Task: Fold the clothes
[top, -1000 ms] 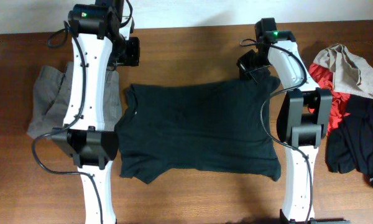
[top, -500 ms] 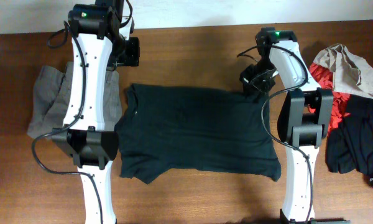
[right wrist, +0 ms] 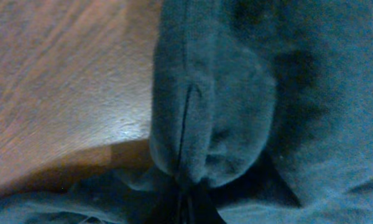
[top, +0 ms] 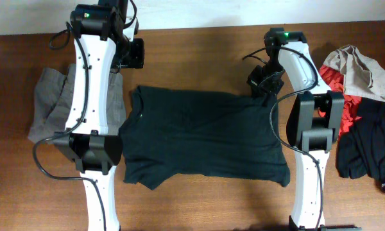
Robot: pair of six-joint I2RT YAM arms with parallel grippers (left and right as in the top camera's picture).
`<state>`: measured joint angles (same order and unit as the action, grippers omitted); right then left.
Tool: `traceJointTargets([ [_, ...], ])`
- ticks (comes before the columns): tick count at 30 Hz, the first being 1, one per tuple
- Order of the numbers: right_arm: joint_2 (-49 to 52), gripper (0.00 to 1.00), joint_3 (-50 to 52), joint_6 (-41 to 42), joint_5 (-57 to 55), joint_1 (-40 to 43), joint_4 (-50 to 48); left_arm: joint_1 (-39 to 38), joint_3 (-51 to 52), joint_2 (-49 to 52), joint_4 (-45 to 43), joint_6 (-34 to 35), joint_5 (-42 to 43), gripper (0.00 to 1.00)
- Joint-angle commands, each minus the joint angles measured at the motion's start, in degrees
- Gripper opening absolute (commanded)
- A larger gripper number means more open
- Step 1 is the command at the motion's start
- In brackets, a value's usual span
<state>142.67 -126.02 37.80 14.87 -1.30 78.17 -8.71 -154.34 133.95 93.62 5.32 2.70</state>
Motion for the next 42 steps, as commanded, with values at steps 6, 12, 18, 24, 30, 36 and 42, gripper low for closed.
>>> traceJointTargets([
  [6,-2.82,0.45,-4.00,-12.61,1.20,2.43,-4.74,-0.11,5.01,0.17,-5.44,-6.51,4.20,0.45],
  [12,-2.80,0.64,-6.67,-15.30,2.97,8.44,-5.25,-0.13,17.73,0.17,-12.72,-10.64,10.56,0.45],
  [18,-2.54,0.63,-5.77,-22.86,7.61,12.33,-8.41,-0.17,30.97,0.17,-22.73,-11.69,12.59,0.45],
  [24,-2.03,0.63,-5.77,-35.56,7.41,12.57,-11.39,-0.11,38.86,0.17,-28.63,-12.74,11.39,0.45],
  [30,0.22,0.63,-5.77,-41.03,7.41,12.61,-11.21,-0.09,43.85,0.17,-31.54,-12.68,5.81,0.44],
  [36,1.20,0.59,-5.77,-46.27,7.85,12.59,-9.66,0.55,44.81,0.17,-35.78,-9.44,3.23,0.43],
  [42,1.20,0.59,-5.44,-47.50,7.63,12.63,-8.09,1.97,44.81,0.90,-40.48,-7.50,0.90,0.33],
])
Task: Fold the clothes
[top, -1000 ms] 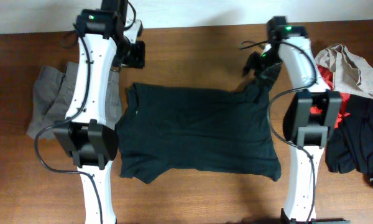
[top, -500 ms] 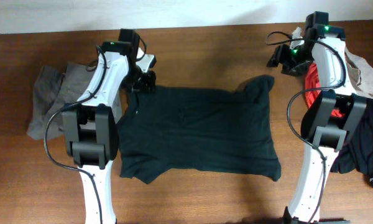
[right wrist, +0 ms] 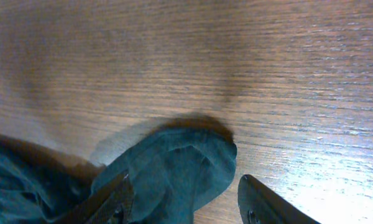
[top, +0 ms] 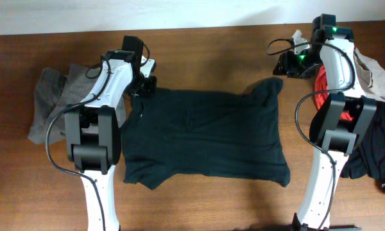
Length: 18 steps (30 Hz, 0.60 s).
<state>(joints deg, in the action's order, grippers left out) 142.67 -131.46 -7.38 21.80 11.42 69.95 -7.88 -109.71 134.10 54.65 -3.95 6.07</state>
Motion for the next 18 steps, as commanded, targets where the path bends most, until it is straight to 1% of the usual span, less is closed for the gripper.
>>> traceJointTargets([
  [1,1.20,0.59,0.00,-2.38,0.70,-0.09,0.11,1.31,0.17,0.92,-2.03,1.77,-2.47,0.33],
  [9,1.42,0.61,0.44,-5.95,0.70,-0.09,-0.09,1.73,0.17,3.98,-2.56,1.77,-2.91,0.29],
  [13,2.21,0.62,2.29,-5.95,0.70,-0.09,-0.96,1.68,0.17,5.75,-1.92,1.79,-2.89,0.27],
  [18,2.47,0.62,6.27,-6.43,0.94,-0.09,-3.39,1.79,0.07,5.92,-2.19,1.77,-3.15,0.27],
])
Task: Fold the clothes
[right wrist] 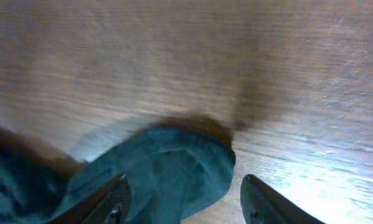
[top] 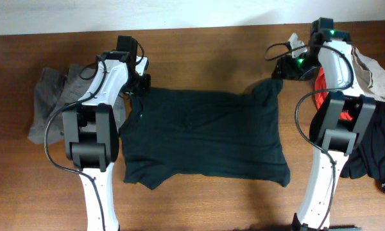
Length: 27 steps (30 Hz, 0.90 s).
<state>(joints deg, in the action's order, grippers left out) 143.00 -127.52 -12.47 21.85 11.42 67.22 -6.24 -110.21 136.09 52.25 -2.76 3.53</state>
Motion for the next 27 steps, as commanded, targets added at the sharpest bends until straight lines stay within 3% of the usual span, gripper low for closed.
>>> traceJointTargets([
  [1,2.14,0.61,2.93,-2.36,1.68,-0.11,-0.87,0.35,0.57,3.93,0.22,0.59,-0.72,0.27],
  [6,2.14,0.57,4.42,-3.65,4.59,-0.13,-1.73,2.29,0.57,3.93,0.72,1.49,-0.98,0.27],
  [8,2.14,0.45,4.42,-3.85,4.52,-0.13,-1.75,3.23,0.57,3.93,1.16,2.14,-0.76,0.27],
  [9,2.14,0.31,4.42,-3.82,4.52,-0.07,-1.70,3.69,0.57,3.93,1.33,2.12,-0.31,0.27],
  [10,2.12,0.22,4.42,-3.80,4.52,0.11,-1.53,4.09,0.57,3.93,1.46,2.12,-0.04,0.27],
  [13,1.66,0.13,4.15,-3.80,4.52,0.98,1.01,4.94,0.57,3.93,2.12,2.08,0.09,0.27],
  [27,-9.79,0.11,4.09,-7.93,4.50,2.01,6.78,4.92,0.57,3.93,2.51,2.12,1.40,0.27],
])
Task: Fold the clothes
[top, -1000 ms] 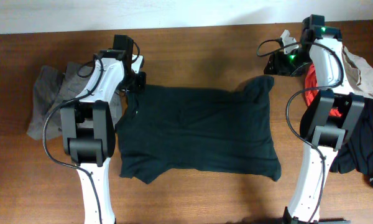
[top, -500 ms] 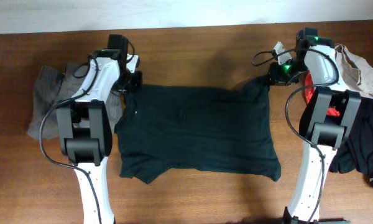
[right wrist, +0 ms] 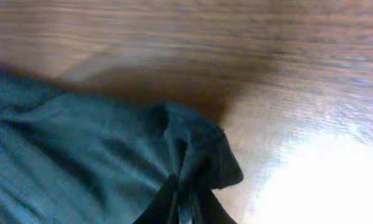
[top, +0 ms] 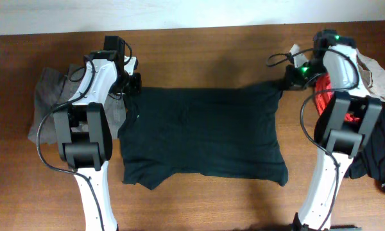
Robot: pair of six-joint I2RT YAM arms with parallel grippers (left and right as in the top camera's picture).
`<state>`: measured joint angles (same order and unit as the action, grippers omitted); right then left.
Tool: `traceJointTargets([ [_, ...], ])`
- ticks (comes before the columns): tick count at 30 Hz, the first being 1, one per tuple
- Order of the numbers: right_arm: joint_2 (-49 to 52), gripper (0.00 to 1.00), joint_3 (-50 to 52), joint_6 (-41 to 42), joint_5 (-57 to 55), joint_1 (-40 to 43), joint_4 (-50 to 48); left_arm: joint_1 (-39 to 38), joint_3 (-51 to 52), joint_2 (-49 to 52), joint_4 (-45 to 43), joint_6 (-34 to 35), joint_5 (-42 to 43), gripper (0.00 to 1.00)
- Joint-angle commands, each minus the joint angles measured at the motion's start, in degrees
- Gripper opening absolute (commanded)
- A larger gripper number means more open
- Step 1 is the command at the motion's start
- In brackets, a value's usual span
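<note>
A dark teal T-shirt (top: pixel 202 135) lies spread flat on the wooden table (top: pixel 199 51). Its top edge runs straight between my two grippers. My right gripper (top: pixel 289 78) is at the shirt's top right corner. The right wrist view shows this gripper (right wrist: pixel 185 202) shut on a bunched fold of the shirt (right wrist: pixel 81 149), just above the wood. My left gripper (top: pixel 129 83) sits at the shirt's top left corner, by the collar. Its fingers are hidden under the wrist, so their state does not show.
A grey garment (top: pixel 48 106) lies crumpled under the left arm at the table's left side. At the far right is a pile of beige (top: pixel 366 70), red (top: pixel 354 109) and black clothes (top: pixel 372 144). Both arm bases stand along the front edge.
My right gripper was open over the shirt's raised right corner and is now shut on it, lower and slightly further right. The top edge has gone straight. My left gripper moved a little left.
At first my right gripper pressed into the shirt's top right corner and the left arm hung above the table's far edge. Then the right gripper stood open behind a pulled-up corner, with the left at the collar. Now the right holds that corner and the edge is taut.
</note>
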<state>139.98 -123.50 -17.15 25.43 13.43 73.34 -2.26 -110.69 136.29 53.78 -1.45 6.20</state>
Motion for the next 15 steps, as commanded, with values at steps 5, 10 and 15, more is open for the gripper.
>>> traceJointTargets([
  [5,-8.92,0.15,0.07,-5.57,0.44,0.00,4.24,0.94,1.05,3.74,0.96,0.81,-1.27,0.27],
  [10,-8.92,0.16,0.13,-6.40,-0.55,-0.31,7.30,0.94,1.05,3.74,1.05,0.79,-1.27,0.27],
  [15,-8.61,0.37,0.26,1.79,1.57,-1.60,4.52,0.94,1.05,3.74,0.92,0.79,-1.18,0.27],
])
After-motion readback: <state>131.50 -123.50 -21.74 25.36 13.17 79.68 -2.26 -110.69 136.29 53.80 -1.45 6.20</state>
